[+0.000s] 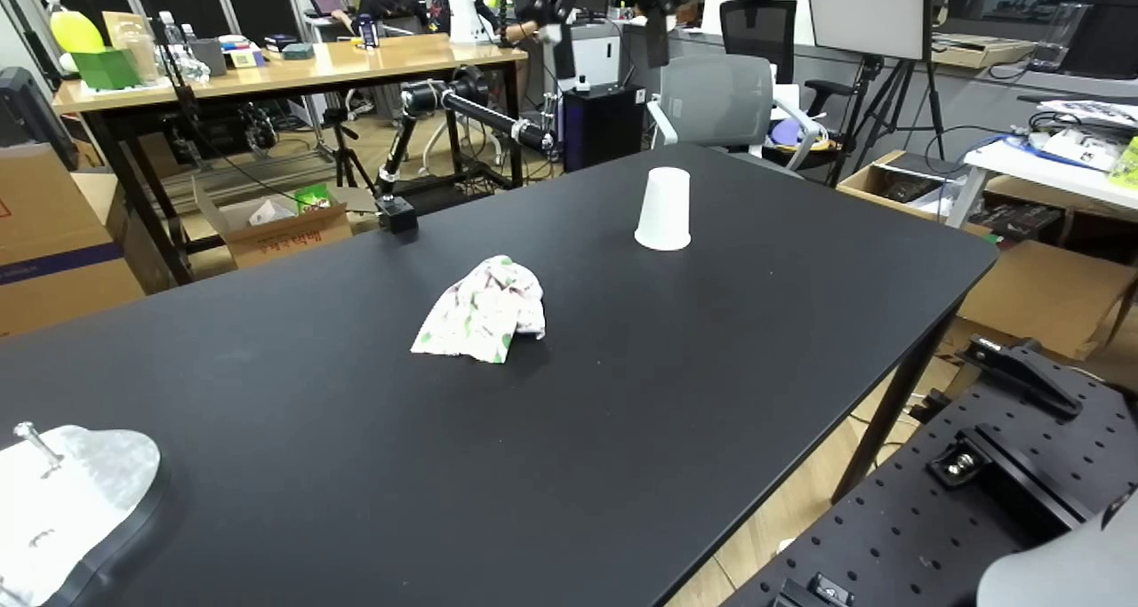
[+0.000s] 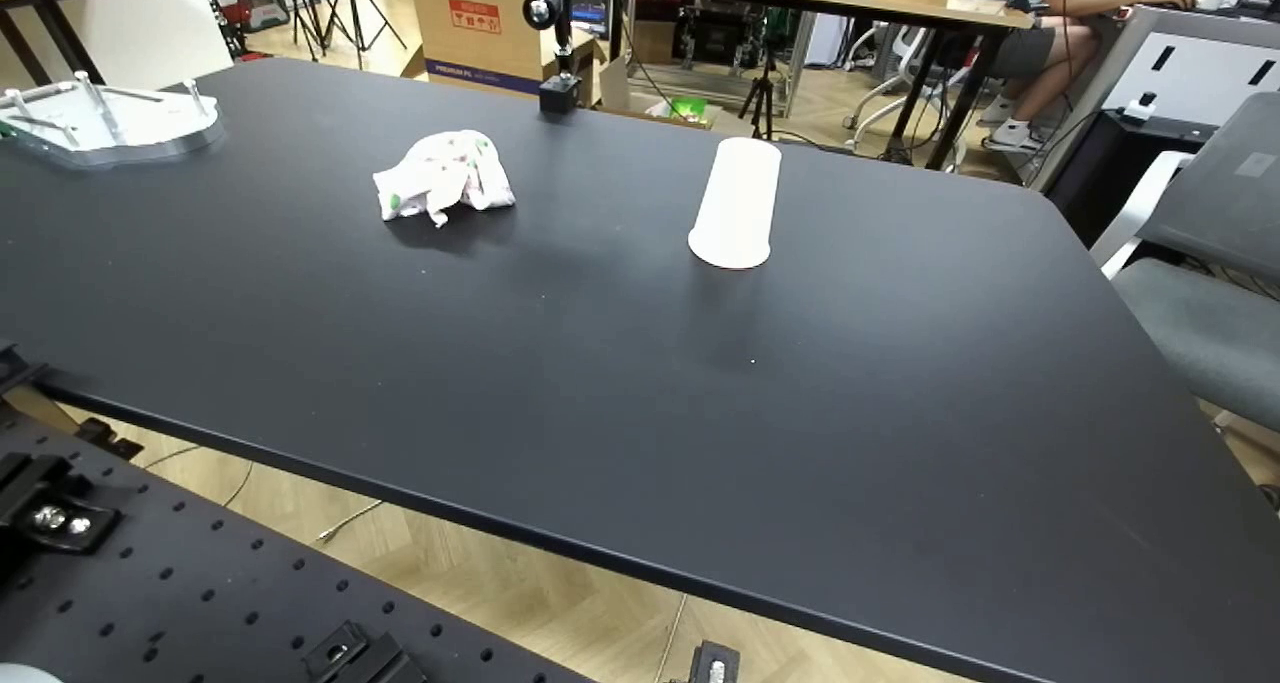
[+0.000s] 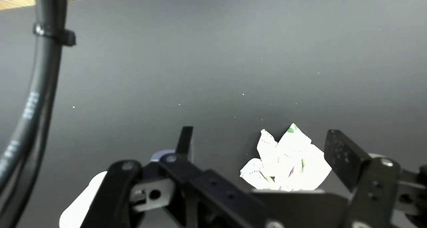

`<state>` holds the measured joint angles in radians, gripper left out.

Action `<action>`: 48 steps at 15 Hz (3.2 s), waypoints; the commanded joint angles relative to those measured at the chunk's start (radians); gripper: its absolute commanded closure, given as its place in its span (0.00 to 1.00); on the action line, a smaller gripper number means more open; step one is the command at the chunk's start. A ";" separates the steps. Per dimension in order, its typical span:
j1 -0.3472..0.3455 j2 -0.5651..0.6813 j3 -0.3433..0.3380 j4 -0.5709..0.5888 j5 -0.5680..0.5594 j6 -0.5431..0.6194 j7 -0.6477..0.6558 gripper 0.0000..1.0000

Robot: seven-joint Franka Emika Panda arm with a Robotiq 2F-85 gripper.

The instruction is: Pick the cloth and hang it on the object

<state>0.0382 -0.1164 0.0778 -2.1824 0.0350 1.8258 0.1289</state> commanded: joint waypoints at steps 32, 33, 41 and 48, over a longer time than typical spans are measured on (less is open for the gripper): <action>0.257 0.535 -0.075 -0.042 -0.381 0.893 0.413 0.00; 0.258 0.543 -0.076 -0.042 -0.358 0.904 0.404 0.24; 0.286 0.541 -0.098 -0.066 -0.234 0.975 0.384 0.75; 0.298 0.533 -0.119 -0.070 -0.202 0.975 0.385 1.00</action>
<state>0.3131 0.4386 -0.0145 -2.2401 -0.1871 2.7980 0.5181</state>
